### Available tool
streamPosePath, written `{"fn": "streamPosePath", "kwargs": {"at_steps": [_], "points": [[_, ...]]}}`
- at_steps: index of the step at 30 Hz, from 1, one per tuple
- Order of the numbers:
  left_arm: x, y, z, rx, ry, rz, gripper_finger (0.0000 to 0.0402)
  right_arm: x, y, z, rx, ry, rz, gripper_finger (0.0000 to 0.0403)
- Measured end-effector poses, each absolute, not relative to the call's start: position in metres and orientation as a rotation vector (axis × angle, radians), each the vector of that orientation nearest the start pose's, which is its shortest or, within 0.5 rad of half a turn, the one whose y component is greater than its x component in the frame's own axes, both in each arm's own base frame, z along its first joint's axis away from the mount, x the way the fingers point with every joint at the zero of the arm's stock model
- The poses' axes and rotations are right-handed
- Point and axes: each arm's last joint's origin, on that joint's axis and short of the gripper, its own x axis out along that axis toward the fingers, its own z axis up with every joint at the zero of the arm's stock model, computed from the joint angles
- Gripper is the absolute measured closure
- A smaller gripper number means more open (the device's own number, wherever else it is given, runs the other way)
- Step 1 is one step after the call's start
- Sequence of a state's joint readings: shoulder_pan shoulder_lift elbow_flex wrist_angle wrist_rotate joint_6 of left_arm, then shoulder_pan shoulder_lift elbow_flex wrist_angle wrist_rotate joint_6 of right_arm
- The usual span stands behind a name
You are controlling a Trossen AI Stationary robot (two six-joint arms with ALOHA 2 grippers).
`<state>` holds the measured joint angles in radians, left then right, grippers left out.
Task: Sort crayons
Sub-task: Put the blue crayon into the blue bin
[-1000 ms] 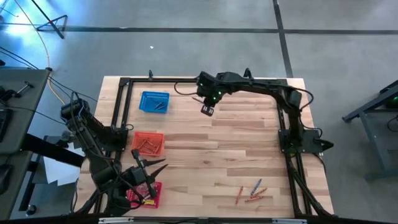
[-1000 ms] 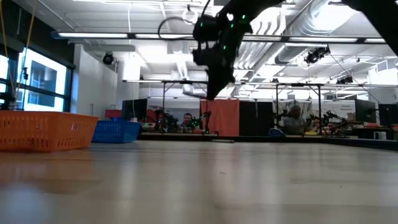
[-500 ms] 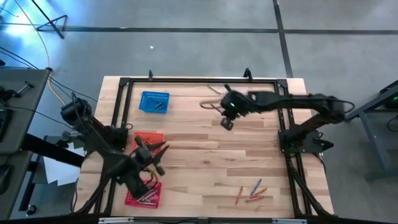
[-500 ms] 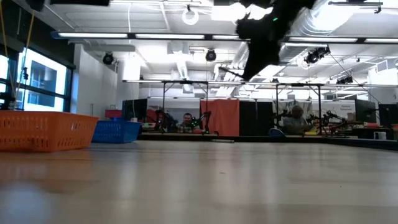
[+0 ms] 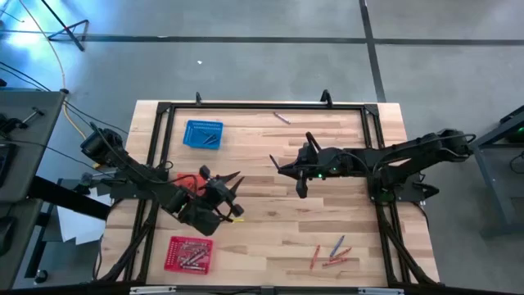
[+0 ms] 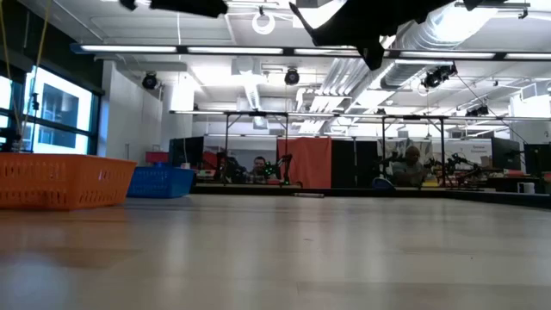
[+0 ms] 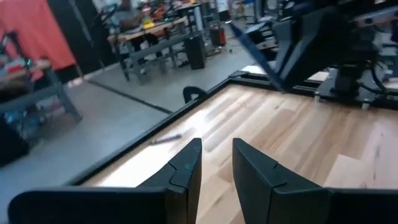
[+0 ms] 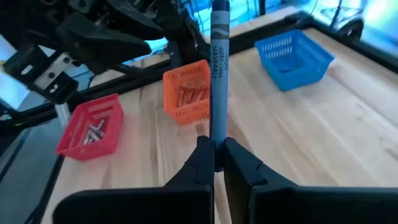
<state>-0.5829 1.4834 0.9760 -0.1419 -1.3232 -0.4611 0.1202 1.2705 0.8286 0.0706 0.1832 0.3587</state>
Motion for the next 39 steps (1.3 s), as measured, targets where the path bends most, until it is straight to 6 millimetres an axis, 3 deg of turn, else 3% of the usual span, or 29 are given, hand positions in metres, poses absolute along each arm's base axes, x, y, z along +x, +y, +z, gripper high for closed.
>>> {"fn": "streamPosePath", "kwargs": {"at_steps": [4, 11, 19, 32, 39], "points": [[0.278, -0.136, 0.262, 0.155, 0.242, 0.689, 0.0326, 0.275, 0.038, 0.268, 0.255, 0.353, -0.136, 0.0402], [0.297, -0.114, 0.26, 0.058, 0.343, 0.418, 0.0313, 0.272, 0.046, 0.264, 0.234, 0.387, -0.13, 0.0402], [0.307, -0.101, 0.265, 0.11, 0.319, 0.37, 0.0286, 0.269, 0.057, 0.262, 0.215, 0.423, -0.101, 0.04], [0.312, -0.101, 0.278, 0.119, 0.214, 0.336, 0.0245, 0.267, 0.058, 0.262, 0.098, 0.388, -0.275, 0.0399], [0.316, -0.085, 0.283, 0.113, 0.167, 0.468, 0.0238, 0.267, 0.055, 0.266, 0.051, 0.341, -0.365, 0.04]]}}
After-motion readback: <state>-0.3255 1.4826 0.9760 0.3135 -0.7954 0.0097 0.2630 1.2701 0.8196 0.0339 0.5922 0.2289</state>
